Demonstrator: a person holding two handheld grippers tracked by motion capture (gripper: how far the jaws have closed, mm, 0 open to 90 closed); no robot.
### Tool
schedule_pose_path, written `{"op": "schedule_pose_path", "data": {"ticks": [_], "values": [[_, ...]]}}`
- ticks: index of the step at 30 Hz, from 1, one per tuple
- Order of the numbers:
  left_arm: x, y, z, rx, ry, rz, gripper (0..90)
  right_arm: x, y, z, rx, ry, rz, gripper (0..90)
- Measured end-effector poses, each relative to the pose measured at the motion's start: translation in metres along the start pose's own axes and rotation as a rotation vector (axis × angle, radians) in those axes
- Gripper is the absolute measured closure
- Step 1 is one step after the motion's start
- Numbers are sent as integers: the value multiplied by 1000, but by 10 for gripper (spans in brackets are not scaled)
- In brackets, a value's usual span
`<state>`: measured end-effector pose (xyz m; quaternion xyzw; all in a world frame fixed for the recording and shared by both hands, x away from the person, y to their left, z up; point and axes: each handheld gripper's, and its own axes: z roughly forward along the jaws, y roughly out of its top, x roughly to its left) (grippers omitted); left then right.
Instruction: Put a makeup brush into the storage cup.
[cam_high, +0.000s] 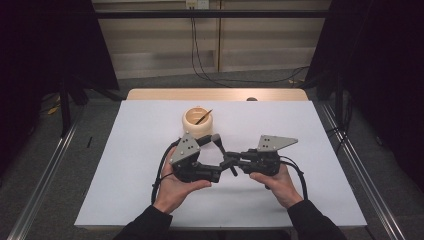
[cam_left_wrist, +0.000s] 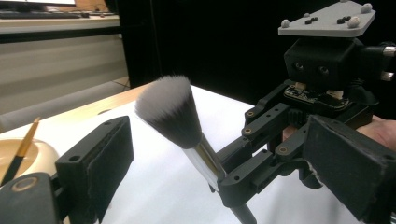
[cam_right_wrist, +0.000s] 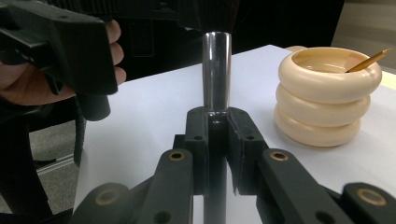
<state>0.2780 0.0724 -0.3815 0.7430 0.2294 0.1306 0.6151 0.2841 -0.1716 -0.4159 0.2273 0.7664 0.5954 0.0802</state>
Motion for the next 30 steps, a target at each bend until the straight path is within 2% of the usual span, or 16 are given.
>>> {"op": "schedule_pose_path", "data": {"ticks": [4,6,7,8,9,10,11,13,14,16,17,18,21,23,27,30], "values": [[1,-1,-1,22,22,-26,128,1,0,0,-1,-3,-2,791],[2,-3,-1,-5,28,-26,149,1,0,1,-3,-10,-2,792],[2,-2,-3,-4,39,-5,154,2,1,1,-2,-11,-4,792],[1,-2,-2,-8,50,-8,165,2,1,1,-2,-13,-5,792],[1,-2,-3,-3,47,5,186,2,1,1,-4,-12,-4,792],[1,-2,-3,-11,36,-4,265,3,2,1,-6,-9,-7,791],[2,-3,-2,-26,8,-14,291,3,2,1,-3,-13,-7,792],[2,-4,-2,-7,22,-10,332,3,2,2,-6,-9,-5,791],[2,-5,-1,-9,9,-5,332,3,2,2,-6,-9,-5,791],[2,-6,1,2,12,-19,372,3,1,2,-6,-10,-5,792],[4,-6,0,12,-11,-13,423,3,2,2,-7,-10,-5,792],[4,-7,2,10,-24,-36,454,4,2,2,-5,-14,-8,791],[5,-7,1,14,-18,-35,504,3,2,1,-5,-14,-8,791],[6,-7,1,15,-30,-50,547,3,2,1,-5,-17,-7,791],[9,-7,1,21,-20,-87,627,4,1,2,-4,-10,-6,792],[9,-8,1,30,-24,-82,668,4,1,2,-5,-7,-7,791]]}}
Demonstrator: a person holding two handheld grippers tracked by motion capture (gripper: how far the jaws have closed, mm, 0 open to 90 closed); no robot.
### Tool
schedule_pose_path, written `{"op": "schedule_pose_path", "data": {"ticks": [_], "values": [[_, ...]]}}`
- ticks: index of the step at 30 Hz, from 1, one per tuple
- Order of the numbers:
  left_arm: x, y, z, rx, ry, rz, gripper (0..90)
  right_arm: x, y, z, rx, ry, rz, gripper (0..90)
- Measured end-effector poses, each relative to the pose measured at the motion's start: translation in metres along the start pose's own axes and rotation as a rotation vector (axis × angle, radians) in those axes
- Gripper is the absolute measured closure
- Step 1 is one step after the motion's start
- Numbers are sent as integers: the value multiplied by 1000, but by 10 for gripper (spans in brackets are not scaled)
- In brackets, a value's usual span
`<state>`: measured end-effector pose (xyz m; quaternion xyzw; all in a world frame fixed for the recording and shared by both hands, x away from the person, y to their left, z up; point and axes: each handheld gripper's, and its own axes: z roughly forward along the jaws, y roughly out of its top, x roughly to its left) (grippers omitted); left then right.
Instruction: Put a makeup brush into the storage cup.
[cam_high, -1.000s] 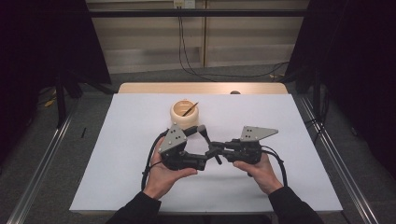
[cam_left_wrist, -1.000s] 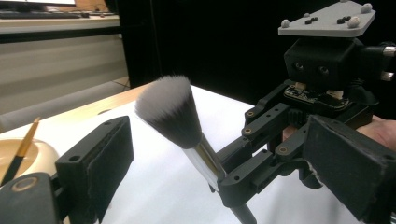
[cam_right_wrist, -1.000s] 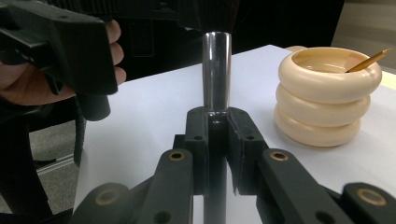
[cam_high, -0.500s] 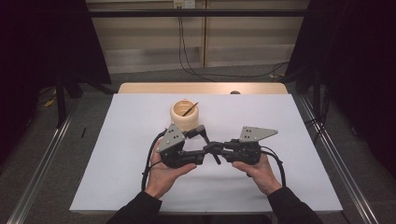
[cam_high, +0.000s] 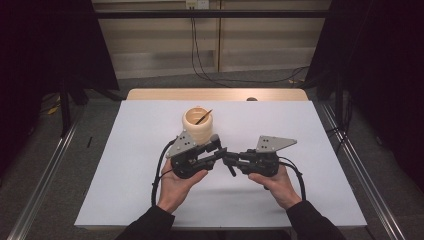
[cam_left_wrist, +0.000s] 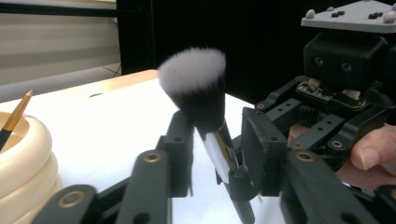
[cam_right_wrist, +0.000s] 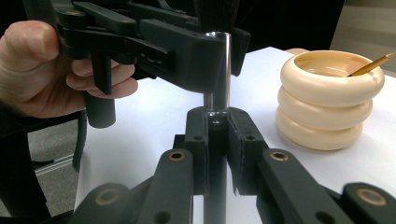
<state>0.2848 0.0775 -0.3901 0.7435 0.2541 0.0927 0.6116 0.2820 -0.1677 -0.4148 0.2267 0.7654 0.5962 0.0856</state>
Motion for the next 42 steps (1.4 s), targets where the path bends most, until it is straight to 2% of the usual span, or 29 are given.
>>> {"op": "schedule_pose_path", "data": {"ticks": [3,10,18,26,31,34,37,42], "values": [[0,-2,1,-4,3,-8,699,0,0,0,-6,1,3,792],[1,-2,2,4,-29,-22,763,0,-1,2,7,-1,-4,791],[0,-2,2,1,-48,-20,775,1,-1,2,6,8,-5,790],[0,-2,1,12,-47,-6,776,1,-2,3,5,13,-3,784],[2,-1,-2,7,-32,-3,776,0,-2,0,1,19,3,764],[3,-1,-4,0,-38,-2,776,0,-3,0,-4,18,4,728],[3,1,-7,-3,-21,0,776,0,-3,-1,-3,8,4,688],[5,3,-9,-5,-11,9,776,0,-2,-3,-16,8,3,563]]}}
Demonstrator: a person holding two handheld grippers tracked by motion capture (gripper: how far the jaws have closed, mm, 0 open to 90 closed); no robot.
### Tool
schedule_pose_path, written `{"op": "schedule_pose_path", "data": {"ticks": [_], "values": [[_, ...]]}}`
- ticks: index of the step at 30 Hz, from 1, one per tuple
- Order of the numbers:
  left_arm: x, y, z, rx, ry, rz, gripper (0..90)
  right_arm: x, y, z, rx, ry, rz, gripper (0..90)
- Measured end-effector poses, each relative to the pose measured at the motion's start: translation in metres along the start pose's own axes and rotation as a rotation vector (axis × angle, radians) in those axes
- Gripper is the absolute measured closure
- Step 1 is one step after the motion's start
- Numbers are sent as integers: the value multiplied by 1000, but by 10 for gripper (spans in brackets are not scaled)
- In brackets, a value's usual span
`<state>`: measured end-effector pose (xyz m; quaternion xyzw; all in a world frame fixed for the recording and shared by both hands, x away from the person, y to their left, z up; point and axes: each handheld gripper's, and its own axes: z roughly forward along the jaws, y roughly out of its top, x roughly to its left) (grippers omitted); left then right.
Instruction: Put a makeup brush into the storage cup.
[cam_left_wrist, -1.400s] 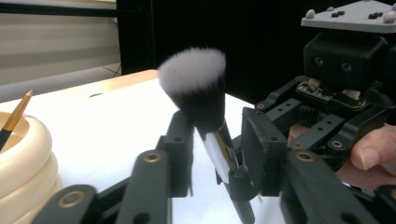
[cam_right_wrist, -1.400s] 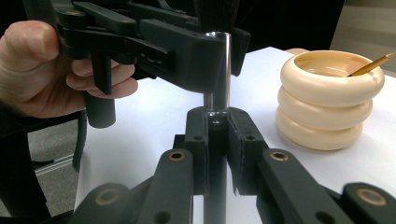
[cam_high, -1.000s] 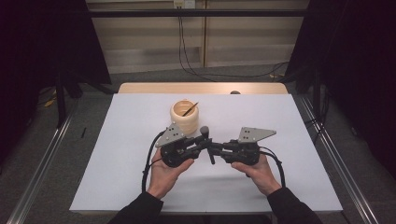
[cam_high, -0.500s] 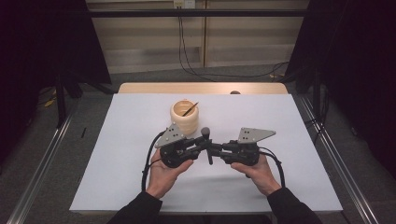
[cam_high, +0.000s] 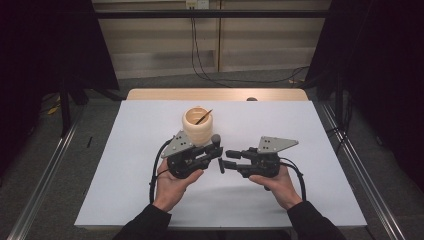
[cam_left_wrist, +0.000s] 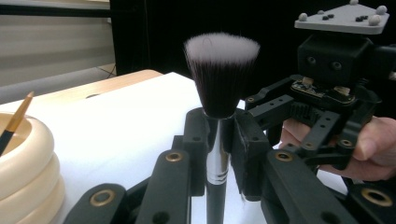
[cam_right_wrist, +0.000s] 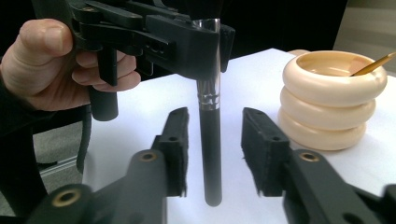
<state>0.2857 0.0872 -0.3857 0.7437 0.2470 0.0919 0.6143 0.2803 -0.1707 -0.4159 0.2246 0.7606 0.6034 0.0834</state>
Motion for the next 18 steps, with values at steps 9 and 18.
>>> {"op": "schedule_pose_path", "data": {"ticks": [9,18], "values": [[0,2,-4,-10,13,-7,776,0,-1,-4,-8,-81,0,255],[4,4,-11,-14,18,-4,776,-3,-1,-12,-14,-110,6,35]]}}
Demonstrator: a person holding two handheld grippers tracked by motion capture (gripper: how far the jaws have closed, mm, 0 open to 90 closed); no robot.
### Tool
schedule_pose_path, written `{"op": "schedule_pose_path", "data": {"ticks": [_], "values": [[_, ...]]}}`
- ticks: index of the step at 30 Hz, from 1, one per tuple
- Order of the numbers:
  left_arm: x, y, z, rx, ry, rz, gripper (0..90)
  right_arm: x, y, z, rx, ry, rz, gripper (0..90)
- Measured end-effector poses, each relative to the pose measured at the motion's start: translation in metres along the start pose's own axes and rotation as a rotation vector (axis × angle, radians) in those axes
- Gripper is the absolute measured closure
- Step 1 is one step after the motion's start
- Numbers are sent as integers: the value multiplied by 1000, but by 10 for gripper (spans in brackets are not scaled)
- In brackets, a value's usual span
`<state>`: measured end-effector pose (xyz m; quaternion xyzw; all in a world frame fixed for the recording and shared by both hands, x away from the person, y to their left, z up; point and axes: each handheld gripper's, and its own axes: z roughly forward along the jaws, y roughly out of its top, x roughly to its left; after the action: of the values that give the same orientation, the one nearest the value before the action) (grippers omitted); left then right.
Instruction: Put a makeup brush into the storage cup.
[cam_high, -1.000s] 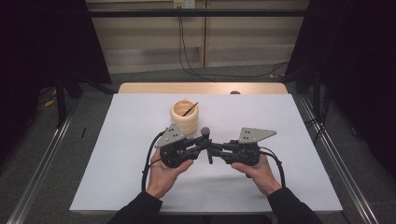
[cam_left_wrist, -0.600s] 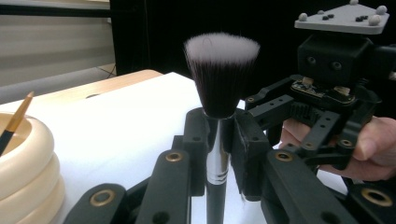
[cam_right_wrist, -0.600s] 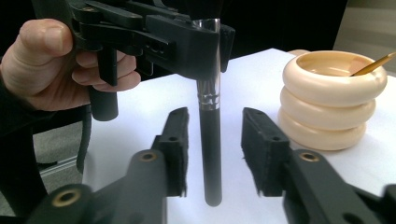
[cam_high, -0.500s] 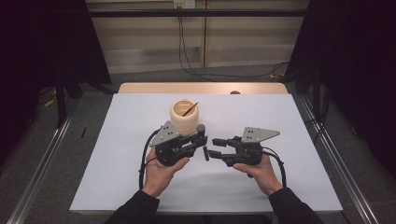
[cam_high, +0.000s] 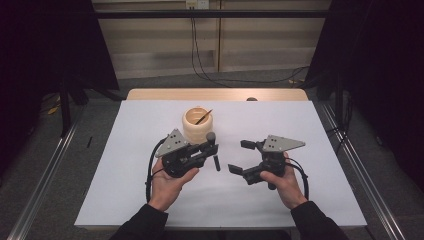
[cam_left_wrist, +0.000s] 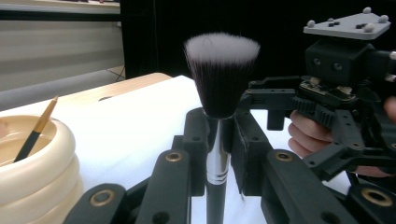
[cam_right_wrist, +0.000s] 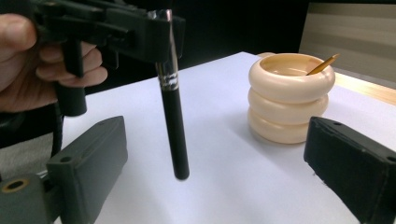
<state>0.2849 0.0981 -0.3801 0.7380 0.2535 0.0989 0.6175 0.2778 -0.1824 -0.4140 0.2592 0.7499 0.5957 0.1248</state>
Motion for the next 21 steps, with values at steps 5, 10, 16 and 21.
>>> {"op": "schedule_pose_path", "data": {"ticks": [5,10,16,21], "values": [[3,1,-4,-6,6,-1,776,-3,0,-7,-7,-33,19,32],[5,3,-8,7,31,-4,776,0,-1,-15,-8,-103,0,30],[9,7,-13,2,46,3,776,-4,-9,-30,-18,-198,-8,12],[13,10,-16,-1,53,-7,776,-4,-13,-41,-25,-247,-12,4]]}}
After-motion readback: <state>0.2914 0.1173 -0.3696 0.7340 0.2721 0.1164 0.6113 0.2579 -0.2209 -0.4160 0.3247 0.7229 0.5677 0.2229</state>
